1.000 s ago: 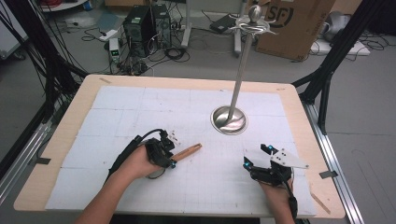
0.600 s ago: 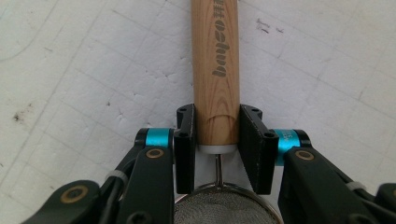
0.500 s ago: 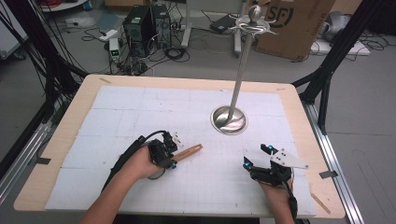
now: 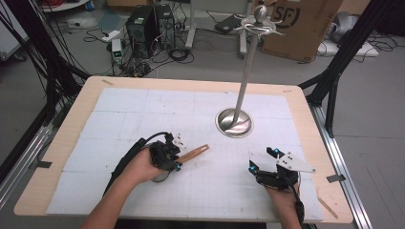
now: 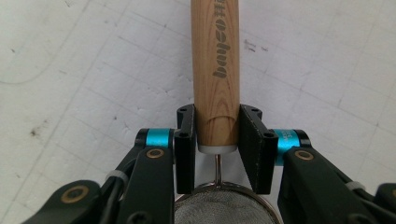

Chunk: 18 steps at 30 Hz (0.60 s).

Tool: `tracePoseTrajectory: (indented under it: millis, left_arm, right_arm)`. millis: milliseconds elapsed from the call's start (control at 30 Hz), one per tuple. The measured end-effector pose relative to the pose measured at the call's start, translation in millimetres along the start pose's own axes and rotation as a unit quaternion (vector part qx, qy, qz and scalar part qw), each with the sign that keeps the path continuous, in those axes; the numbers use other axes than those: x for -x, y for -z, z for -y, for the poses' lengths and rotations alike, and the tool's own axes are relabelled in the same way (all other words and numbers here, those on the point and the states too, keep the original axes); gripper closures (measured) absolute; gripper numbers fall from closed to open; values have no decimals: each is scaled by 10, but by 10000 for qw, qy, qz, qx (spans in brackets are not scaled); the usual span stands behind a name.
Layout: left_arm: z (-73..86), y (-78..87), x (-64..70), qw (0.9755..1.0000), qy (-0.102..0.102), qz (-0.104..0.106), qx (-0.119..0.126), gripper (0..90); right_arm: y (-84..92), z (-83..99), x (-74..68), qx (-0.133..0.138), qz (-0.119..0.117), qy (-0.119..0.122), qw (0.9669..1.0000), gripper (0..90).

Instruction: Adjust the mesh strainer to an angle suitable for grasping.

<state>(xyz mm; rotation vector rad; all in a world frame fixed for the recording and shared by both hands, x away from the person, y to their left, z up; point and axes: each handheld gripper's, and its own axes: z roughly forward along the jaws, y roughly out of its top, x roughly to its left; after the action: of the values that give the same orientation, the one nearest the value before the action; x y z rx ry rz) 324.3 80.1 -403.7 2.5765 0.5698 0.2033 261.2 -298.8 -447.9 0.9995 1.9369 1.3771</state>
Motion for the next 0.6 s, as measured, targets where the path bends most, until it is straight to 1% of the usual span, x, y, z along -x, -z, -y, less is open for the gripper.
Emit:
tracePoseTrajectory:
  millis: [67, 133, 167, 233, 267, 300, 367, 400, 500, 533, 567, 600]
  left_arm:
    - [8, 48, 0, 9999, -2, -16, 130, 688]
    - [23, 114, 4, 9994, 28, -5, 354, 688]
    - [34, 156, 3, 9988, 7, 6, 483, 688]
    - [74, 241, 13, 9963, 72, 39, 861, 688]
    - [101, 280, 16, 9937, 98, 74, 1114, 688]
    - [131, 327, 17, 9914, 81, 73, 1303, 688]
    - [201, 399, 24, 9849, 142, 53, 1725, 688]
    - [237, 431, 19, 9819, 117, 57, 1891, 688]
    - [329, 517, 24, 9749, 127, -62, 2223, 688]
    - [357, 538, 30, 9717, 163, -55, 2357, 688]
    - [387, 561, 30, 9692, 141, -35, 2459, 688]
    - [413, 575, 38, 9661, 147, -47, 2576, 688]
  right_arm:
    - [0, 1, -2, 6, 5, 4, 10000, 155]
    - [1, 1, -1, 8, 12, 11, 10000, 156]
    - [3, 1, -1, 2, 10, 11, 10000, 155]
    - [3, 1, -2, 13, 17, 8, 10000, 155]
    - [3, 1, -2, 9, 1, -10, 10000, 155]
    - [4, 2, -2, 21, 10, -27, 10000, 155]
    - [3, 2, 3, 36, 11, -12, 10000, 155]
    - [3, 2, 5, 35, 6, -12, 10000, 155]
    - [4, 2, 3, 32, 17, -23, 10000, 155]
    - [3, 2, 3, 39, 18, -14, 10000, 155]
    - [5, 2, 4, 27, 24, -9, 10000, 155]
    - [4, 2, 2, 32, 25, -22, 10000, 155]
